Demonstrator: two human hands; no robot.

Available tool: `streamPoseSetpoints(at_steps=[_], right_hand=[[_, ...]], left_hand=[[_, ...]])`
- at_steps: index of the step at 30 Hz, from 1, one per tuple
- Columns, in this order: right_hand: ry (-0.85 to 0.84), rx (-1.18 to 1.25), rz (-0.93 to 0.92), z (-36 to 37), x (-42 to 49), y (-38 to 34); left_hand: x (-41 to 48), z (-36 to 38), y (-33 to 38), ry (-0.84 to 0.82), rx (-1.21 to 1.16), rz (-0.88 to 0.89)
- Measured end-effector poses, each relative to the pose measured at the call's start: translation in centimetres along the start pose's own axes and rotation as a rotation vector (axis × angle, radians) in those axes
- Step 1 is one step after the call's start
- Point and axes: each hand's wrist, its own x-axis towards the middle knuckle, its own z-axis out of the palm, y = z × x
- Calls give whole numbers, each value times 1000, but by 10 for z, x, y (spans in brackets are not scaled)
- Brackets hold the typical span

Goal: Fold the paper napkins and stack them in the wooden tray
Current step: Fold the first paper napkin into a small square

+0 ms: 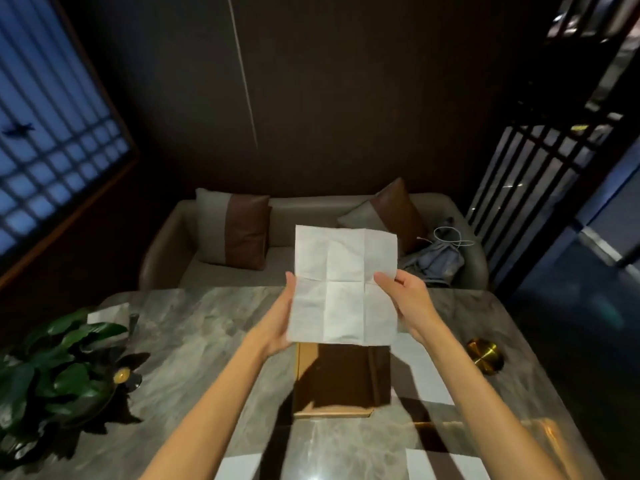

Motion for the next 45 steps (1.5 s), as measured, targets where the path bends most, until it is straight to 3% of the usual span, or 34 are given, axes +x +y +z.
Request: streamPoseSetpoints(at_steps=[2,7,10,13,20,24,28,34,39,45], right_hand=[[51,-78,-29,-4,0,-4],[132,-166,-84,-4,5,-7],[118,-169,-83,-4,6,-6],[-33,-61,24,-3,5,-6],[-119,-34,148,2,9,-4],[-118,-210,188,-4,17,-5],[-215,-112,104,-11,15,-13],[29,-325,-199,-2,23,-16],[-20,-395,-221,-8,33,-22],[-160,-183,-149,-10,39,-33]], left_hand=[[4,7,2,12,75,34],[7,16,24,352,630,111],[3,8,29,440,652,166],[1,0,28,521,642,194],[-16,-16,39,298,687,127],[-23,-21,54,252,783,118],[-26,-21,65,319,820,286],[-10,-3,61,502,702,526],[-6,-13,61,478,801,581],[-1,-19,69,482,883,577]])
